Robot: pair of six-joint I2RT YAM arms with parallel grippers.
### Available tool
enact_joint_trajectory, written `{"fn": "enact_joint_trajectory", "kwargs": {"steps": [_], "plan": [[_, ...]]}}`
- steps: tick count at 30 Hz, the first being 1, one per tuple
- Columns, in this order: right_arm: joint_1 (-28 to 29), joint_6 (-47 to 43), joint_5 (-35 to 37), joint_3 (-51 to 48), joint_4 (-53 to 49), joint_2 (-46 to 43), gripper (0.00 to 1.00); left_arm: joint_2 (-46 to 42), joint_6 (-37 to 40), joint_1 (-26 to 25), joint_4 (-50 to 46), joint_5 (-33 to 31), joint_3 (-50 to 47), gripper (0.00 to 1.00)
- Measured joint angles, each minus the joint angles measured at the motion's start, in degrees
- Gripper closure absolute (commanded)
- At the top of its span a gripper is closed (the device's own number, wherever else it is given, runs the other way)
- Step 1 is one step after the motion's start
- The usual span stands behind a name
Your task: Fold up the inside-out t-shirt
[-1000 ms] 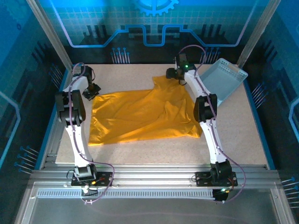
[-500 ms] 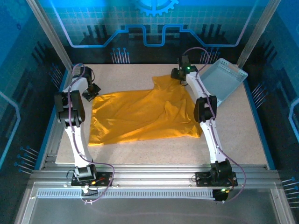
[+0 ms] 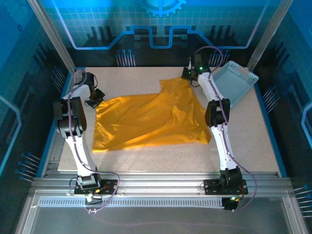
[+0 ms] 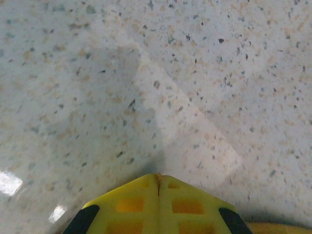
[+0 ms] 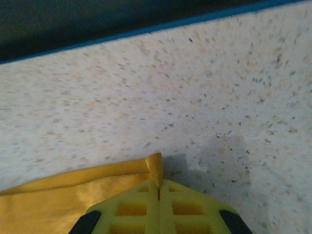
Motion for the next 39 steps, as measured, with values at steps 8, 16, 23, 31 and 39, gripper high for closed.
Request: {"fn": "enact_joint_trajectory", "kwargs": {"steps": [8, 16, 23, 31, 39], "plan": [[0.0, -3.0, -2.0, -25.7, 8.0, -26.9, 1.00, -9.3, -1.2, 1.8, 5.7, 2.0, -8.1, 1.00], [0.0, -3.7, -4.7, -53.0, 17.8, -44.7, 1.00, -17.0, -1.2, 2.4, 9.9, 3.6, -16.1, 1.00], [-0.2, -3.3, -4.5, -74.2, 21.5, -57.3, 1.00, -27.8, -1.3, 2.6, 13.6, 4.1, -28.0, 1.00], [-0.8, -0.5, -3.1, -93.3, 25.3, -75.2, 1.00, -39.4, -2.7, 2.7, 16.9, 4.1, -42.2, 1.00], [-1.4, 2.3, -1.9, -106.7, 25.7, -85.7, 1.00, -47.9, -2.9, 2.7, 16.5, 3.1, -51.1, 1.00]]}}
